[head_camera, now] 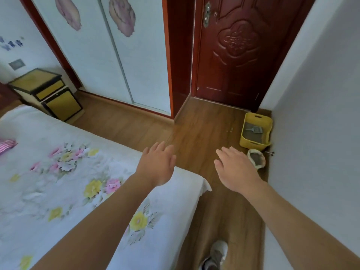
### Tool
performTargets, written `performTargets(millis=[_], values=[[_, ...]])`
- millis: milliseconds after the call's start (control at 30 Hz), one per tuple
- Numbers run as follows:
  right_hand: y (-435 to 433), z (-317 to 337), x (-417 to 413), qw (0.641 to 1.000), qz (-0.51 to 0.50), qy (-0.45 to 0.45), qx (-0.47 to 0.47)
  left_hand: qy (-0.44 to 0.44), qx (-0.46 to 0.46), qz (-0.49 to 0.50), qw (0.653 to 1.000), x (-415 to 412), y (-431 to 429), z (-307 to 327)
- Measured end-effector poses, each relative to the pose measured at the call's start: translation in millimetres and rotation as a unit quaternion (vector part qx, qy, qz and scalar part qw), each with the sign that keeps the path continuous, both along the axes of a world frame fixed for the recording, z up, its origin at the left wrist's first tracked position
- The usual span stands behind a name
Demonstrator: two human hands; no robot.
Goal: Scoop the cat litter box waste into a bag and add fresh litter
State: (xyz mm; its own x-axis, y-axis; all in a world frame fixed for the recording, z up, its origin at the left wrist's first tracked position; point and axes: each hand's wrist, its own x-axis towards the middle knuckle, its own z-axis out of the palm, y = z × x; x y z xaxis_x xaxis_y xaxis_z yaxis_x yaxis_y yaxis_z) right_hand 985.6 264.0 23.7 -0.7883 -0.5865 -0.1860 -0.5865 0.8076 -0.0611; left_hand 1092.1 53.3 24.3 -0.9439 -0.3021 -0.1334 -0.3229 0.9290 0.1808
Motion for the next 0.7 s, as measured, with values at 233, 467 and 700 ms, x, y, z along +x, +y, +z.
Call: performTargets(millis=[233,467,700], values=[[23.3,-10.4,-144.3,1.0,-0.002,-0.01,-0.002,-0.007,0.01,-0.004,1.0,-147.5,17.7,-9.1],[35.4,-6.4,-263.5,1.0,-0.024,-0.005,-0.01,-0.001,0.015,0.0,1.0,-257.5,17.4,-10.7],[20.7,-15.3,-371.1,0.998,-0.047,-0.017,-0.023,0.007,0.035,0.006,0.999,-371.6,0.2,-8.8]])
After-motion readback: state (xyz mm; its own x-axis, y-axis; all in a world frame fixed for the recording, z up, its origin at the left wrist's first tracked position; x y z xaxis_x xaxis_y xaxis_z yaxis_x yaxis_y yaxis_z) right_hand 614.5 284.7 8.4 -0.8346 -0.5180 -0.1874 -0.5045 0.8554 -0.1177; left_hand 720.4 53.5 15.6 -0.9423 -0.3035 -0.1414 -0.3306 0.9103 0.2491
